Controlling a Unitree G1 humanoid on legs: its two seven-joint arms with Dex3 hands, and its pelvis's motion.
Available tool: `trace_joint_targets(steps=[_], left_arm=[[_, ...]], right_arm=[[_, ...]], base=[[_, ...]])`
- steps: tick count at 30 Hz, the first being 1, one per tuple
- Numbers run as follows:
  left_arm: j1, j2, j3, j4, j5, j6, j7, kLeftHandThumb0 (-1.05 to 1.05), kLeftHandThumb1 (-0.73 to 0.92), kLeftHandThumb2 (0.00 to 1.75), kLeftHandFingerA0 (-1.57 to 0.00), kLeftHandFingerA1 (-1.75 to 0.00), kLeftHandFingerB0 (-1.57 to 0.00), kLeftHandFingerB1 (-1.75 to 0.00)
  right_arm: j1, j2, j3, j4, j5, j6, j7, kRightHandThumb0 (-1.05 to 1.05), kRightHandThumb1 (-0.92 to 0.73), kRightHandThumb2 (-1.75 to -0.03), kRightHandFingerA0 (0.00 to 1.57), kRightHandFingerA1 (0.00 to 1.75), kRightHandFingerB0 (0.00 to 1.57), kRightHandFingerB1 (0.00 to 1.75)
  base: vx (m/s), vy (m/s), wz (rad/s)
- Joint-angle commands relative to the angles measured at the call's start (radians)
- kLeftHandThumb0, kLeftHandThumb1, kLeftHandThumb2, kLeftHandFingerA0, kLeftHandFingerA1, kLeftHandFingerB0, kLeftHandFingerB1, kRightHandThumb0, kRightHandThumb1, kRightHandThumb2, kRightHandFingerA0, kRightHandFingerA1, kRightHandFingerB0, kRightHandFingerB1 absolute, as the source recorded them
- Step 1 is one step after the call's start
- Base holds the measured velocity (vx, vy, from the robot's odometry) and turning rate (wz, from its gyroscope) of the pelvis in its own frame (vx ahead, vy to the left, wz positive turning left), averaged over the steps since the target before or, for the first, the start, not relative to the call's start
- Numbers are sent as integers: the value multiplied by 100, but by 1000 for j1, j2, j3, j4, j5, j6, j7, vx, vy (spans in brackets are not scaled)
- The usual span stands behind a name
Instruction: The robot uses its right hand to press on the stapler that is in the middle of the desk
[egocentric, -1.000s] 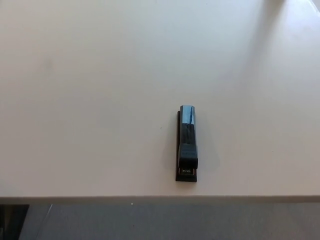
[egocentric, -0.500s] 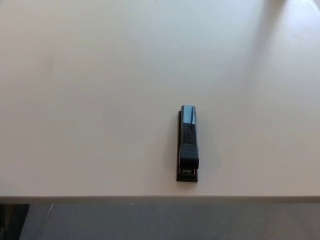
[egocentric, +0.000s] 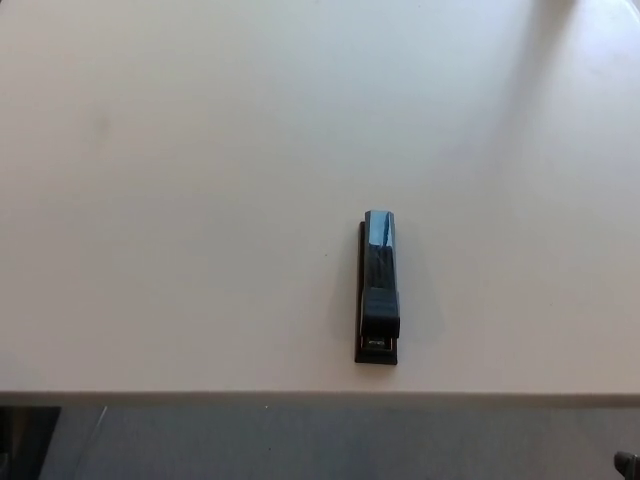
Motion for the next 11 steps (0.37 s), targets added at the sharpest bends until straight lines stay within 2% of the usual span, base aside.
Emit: trace_joint_targets(steps=[1,2,11], left_arm=[[-13,30,-11,2,7,46,-16,-48,92,99,-2,-28,-4,-28],[-14,31,-14,1,9,49,-13,-49,91,100,-1,-31,-3,-30],[-12,29,-15,2,2,48,-15,-48,92,96,-3,-26,-4,-25]], right_arm=[[15,4,-31,4,22,-34,11,-102,-88,-118,0,2,0,0],[18,4,-35,5,22,-42,19,-100,-89,-117,0,3,0,0],[20,-1,-38,6,6,-51,27,-100,-86,-116,0,3,0,0]], base=[[0,0,0],[0,0,0],[0,0,0]])
